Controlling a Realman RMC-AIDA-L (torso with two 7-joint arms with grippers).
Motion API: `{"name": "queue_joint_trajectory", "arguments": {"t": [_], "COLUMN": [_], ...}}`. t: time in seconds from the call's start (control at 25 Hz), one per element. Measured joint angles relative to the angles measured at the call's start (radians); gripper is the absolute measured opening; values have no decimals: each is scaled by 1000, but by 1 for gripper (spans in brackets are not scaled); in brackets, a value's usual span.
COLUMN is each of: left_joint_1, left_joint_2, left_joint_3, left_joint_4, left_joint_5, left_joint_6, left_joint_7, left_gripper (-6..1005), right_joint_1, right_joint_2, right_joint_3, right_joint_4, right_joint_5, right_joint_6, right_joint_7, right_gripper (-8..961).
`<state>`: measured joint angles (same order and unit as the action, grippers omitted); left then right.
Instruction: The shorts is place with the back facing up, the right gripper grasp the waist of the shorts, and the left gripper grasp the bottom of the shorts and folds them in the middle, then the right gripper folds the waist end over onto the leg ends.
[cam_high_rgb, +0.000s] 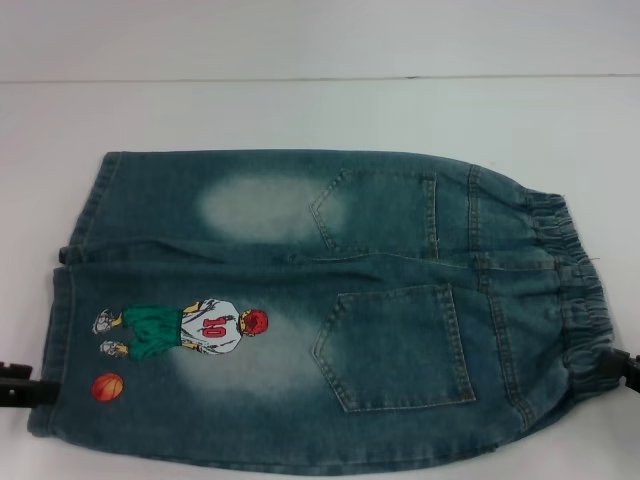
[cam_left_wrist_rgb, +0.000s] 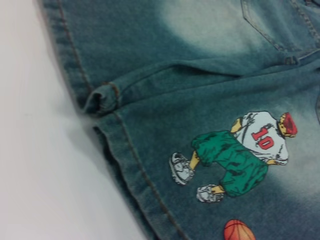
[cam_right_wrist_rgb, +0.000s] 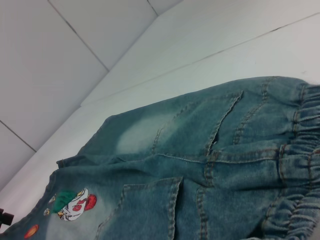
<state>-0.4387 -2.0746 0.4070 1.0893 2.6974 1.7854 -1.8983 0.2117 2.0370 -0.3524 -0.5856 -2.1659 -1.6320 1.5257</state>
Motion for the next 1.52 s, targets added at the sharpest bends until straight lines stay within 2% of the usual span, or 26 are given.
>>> {"name": "queue_joint_trajectory", "arguments": {"t": [0.32,1.0,1.52], "left_joint_1": [-5,-10,-30], "left_joint_2": [14,13,7], "left_joint_3": [-7,11,49], "left_joint_4": [6,-6,-43], "left_joint_5": [49,81,80], "left_joint_6": [8,77,60], "left_joint_7": [-11,-19,-21], "left_gripper": [574,572,560], "right_joint_1": [4,11,12], "right_joint_2": [0,-1,-2], "right_joint_3": [1,1,-1], "right_joint_4": [0,0,2], "right_joint_5": [0,0,0], "right_joint_6": [4,12,12], "right_joint_7": [0,1,0], "right_gripper": [40,45,48]}}
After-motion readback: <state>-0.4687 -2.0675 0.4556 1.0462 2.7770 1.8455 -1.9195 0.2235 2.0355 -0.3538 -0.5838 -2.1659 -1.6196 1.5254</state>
